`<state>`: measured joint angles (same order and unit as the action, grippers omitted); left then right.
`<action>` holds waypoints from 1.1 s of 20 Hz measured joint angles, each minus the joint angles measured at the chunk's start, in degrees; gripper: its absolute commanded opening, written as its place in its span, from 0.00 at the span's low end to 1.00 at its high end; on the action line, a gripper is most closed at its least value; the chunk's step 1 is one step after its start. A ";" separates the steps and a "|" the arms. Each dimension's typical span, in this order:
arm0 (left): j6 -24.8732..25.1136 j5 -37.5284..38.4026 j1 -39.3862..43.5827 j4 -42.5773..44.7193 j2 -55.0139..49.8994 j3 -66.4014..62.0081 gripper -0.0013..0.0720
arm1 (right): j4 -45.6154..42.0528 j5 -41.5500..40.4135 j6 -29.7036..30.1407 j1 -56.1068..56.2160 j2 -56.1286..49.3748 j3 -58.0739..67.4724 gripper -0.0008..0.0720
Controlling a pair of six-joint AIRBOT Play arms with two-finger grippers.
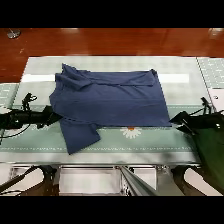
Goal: Fold the shirts.
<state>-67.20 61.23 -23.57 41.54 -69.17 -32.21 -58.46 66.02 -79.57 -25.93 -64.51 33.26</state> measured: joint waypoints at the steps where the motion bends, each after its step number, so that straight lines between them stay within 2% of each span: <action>1: 0.02 -0.02 0.00 -0.04 0.00 -0.04 0.05 | -0.09 -0.44 -0.33 1.29 -1.16 0.17 0.86; 6: 0.11 -0.33 0.02 -0.04 -0.02 -0.11 0.05 | 0.79 -3.26 -2.71 7.26 -6.32 4.31 0.85; 7: 0.11 -0.46 0.00 -0.07 0.00 -0.11 0.05 | 1.03 -4.31 -3.04 8.22 -7.32 5.60 0.67; 8: 0.11 -0.50 0.02 -0.07 0.00 -0.11 0.05 | 0.87 -5.29 -3.30 9.27 -8.46 6.84 0.31; 9: 0.11 -0.66 0.02 -0.07 0.00 -0.11 0.05 | 1.01 -5.70 -3.74 10.29 -9.38 7.85 0.06; 13: 0.39 -0.72 -0.94 -1.31 -0.02 -1.16 0.05 | 2.60 -4.46 -4.11 14.53 -11.32 11.08 0.05; 16: 1.49 1.57 -2.32 -7.17 0.46 -5.86 0.05 | 1.68 -1.07 -4.39 15.87 -11.02 18.95 0.05; 19: 3.91 4.76 -2.84 -15.72 1.86 -17.68 0.05 | -1.09 0.76 -5.99 16.35 -9.88 36.39 0.05; 22: 4.28 6.27 -3.08 -21.03 3.50 -36.81 0.05 | -6.12 1.77 -8.83 16.57 -9.38 59.14 0.05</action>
<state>-62.92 67.51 -26.65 20.51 -65.67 -69.01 -64.58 67.79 -88.40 -9.37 -73.89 92.40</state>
